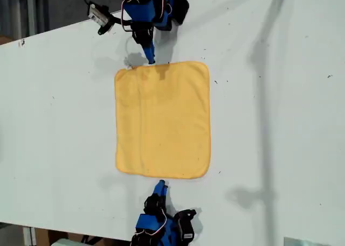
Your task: Grasp corners of a square towel and fold twice.
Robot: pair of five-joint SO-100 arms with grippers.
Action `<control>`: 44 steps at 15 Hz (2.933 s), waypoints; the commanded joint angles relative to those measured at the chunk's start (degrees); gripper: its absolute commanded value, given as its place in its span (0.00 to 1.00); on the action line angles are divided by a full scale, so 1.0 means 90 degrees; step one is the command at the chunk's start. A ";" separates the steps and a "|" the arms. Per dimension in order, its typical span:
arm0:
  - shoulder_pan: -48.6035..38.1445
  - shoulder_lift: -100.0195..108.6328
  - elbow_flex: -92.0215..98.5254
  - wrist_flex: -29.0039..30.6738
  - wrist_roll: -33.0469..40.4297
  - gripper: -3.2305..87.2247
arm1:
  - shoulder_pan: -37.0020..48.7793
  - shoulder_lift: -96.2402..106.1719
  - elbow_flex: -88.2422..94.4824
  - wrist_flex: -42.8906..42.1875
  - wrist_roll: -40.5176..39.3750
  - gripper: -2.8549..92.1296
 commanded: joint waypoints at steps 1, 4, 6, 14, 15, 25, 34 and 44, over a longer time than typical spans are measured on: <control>-0.0215 0.0020 0.0039 0.0205 -0.0859 0.16 | 0.0244 -0.0020 -0.0059 -0.0039 -0.0098 0.03; -0.0088 -0.0498 -0.0479 0.0459 -0.0742 0.18 | -0.1016 -0.1816 -0.0576 -0.1553 -0.0527 0.25; 0.0625 -0.4102 -0.2100 0.0400 -0.1396 0.18 | -0.1914 -0.5957 -0.2305 -0.1582 -0.0547 0.30; 0.1904 -0.8721 -0.3896 -0.0723 -0.2480 0.21 | -0.3936 -1.0127 -0.3809 -0.1494 0.1191 0.33; 0.1963 -0.8760 -0.3887 -0.0791 -0.2510 0.21 | -0.4004 -1.0537 -0.4170 -0.1543 0.1191 0.34; 0.2344 -0.9922 -0.4756 -0.1240 -0.2432 0.24 | -0.4268 -1.1719 -0.4951 -0.1982 0.1377 0.03; 0.2842 -1.3311 -1.0010 0.1260 -0.2197 0.35 | -0.4424 -1.1924 -0.4951 -0.2051 0.1445 0.03; 0.2744 -1.2334 -1.0566 0.2734 -0.2256 0.36 | -0.4258 -1.1914 -0.4971 -0.2021 0.1270 0.03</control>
